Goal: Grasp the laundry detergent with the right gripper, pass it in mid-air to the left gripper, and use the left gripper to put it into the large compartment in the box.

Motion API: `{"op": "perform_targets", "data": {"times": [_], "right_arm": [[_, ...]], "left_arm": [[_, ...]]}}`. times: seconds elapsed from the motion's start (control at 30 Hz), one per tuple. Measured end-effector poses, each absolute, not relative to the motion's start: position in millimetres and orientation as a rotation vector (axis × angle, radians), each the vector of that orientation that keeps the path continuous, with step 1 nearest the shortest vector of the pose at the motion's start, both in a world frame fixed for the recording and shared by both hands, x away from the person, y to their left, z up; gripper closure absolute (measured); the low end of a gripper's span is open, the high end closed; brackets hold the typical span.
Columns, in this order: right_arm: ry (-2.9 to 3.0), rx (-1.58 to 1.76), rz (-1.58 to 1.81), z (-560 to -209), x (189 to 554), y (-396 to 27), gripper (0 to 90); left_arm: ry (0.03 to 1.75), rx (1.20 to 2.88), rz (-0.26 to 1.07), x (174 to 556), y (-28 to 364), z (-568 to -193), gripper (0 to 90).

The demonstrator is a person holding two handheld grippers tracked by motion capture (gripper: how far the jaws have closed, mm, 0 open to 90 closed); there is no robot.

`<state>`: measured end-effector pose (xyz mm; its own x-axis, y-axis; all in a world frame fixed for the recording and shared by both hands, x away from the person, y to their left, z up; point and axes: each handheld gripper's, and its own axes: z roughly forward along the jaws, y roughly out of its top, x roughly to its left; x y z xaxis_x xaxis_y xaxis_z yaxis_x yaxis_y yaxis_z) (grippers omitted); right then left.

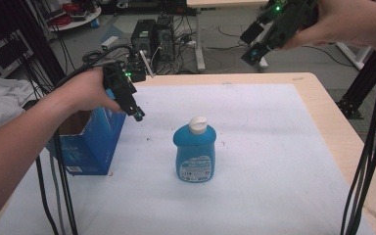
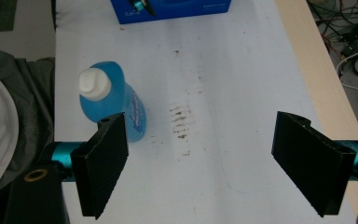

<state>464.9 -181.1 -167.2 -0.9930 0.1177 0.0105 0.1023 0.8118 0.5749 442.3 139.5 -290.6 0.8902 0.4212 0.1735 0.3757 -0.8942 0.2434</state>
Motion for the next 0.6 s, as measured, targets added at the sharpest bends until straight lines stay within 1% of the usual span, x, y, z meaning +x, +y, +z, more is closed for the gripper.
{"op": "perform_targets", "data": {"times": [0.5,0.6], "right_arm": [[2.975,0.101,0.998,-191.7,432.8,-180.4,18.2],[2.988,0.101,0.999,-202.9,426.6,-179.7,18.2]], "left_arm": [[0.589,2.865,0.318,442.5,138.2,-290.5,18.2],[0.590,2.860,0.319,441.8,137.4,-290.6,18.3]]}}
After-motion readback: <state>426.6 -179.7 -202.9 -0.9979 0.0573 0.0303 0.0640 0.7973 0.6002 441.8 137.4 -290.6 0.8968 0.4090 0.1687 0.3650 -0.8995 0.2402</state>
